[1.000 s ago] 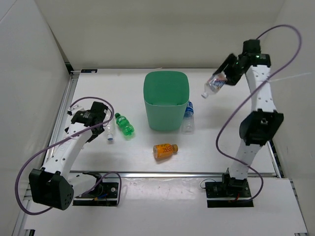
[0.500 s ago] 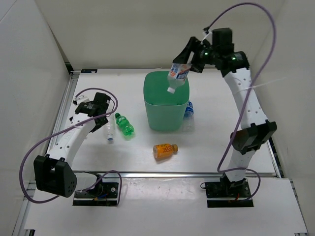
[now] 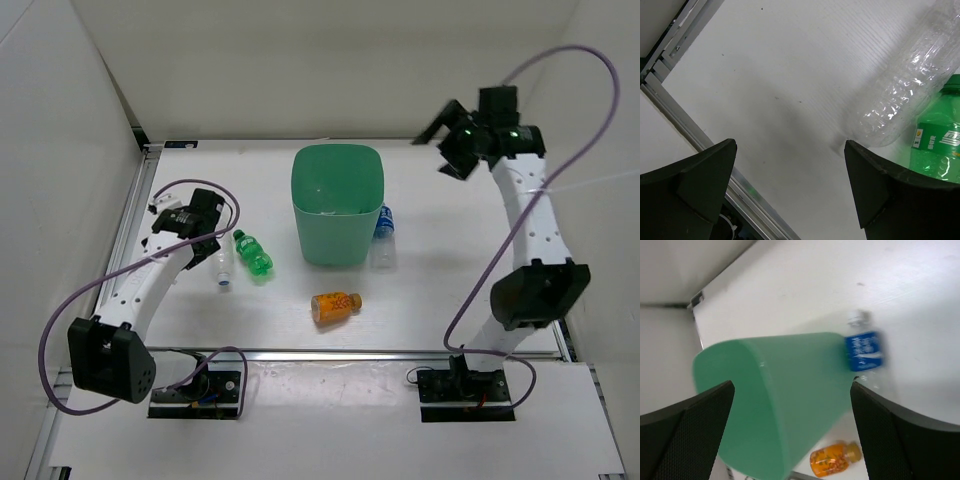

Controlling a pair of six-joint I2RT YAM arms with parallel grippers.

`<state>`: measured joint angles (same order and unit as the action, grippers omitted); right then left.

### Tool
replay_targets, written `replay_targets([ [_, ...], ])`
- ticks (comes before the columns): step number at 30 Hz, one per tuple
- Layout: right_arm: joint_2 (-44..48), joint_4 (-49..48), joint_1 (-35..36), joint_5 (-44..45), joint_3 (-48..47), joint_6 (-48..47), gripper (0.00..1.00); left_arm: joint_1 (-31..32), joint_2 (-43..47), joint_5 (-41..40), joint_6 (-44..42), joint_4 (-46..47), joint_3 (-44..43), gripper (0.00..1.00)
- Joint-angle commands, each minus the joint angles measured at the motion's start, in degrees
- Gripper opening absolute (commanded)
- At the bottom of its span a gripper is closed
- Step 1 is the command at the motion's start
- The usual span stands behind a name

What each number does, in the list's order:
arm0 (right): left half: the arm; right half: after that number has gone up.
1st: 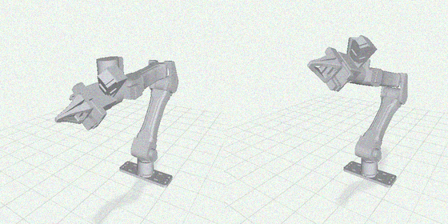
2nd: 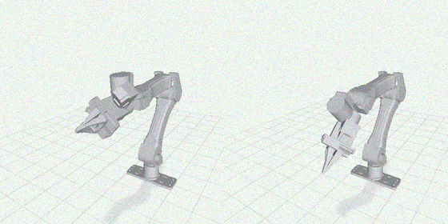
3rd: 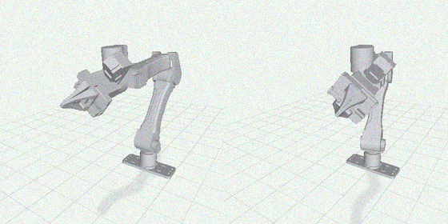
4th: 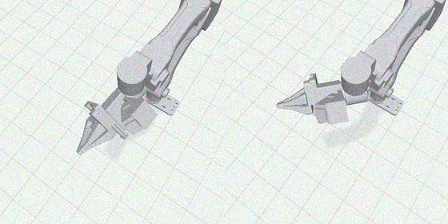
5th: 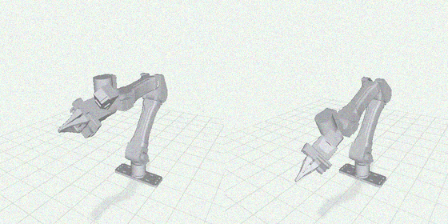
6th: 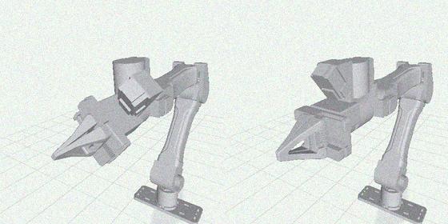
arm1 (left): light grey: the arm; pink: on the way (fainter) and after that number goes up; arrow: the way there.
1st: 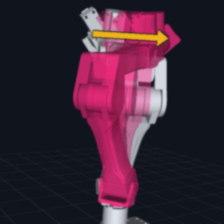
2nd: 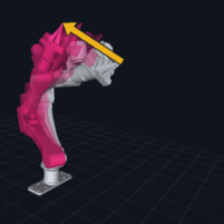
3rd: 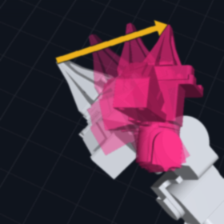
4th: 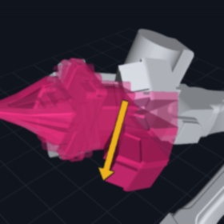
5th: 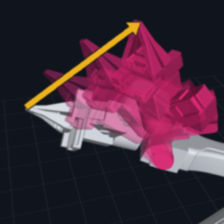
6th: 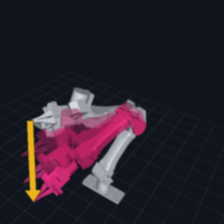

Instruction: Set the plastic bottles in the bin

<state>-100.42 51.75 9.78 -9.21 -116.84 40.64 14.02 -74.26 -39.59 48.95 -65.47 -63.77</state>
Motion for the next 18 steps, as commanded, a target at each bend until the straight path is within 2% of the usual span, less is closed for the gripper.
replay_targets([
  [1,5.75,-5.4,-7.3,-3.59,16.59,3.92,1.0,0.22,3.77,-0.04,0.18,-0.88,1.72,1.0],
  [4,4.54,-9.65,-11.18,-14.64,26.3,1.03,1.0,0.22,4.82,-0.04,0.7,-0.88,3.82,1.0],
  [8,3.04,-18.33,-10.67,-20.84,36.14,-4.16,1.0,0.22,6.06,1.79,0.71,-0.88,5.32,1.0],
  [10,-0.37,-19.75,-10.14,-24.0,36.68,-6.36,1.0,0.22,6.58,1.8,1.32,-0.88,5.94,1.0],
  [18,-10.04,-17.03,-4.86,-21.12,32.2,-12.42,1.0,0.74,7.29,2.86,1.85,-0.36,7.25,1.0],
])
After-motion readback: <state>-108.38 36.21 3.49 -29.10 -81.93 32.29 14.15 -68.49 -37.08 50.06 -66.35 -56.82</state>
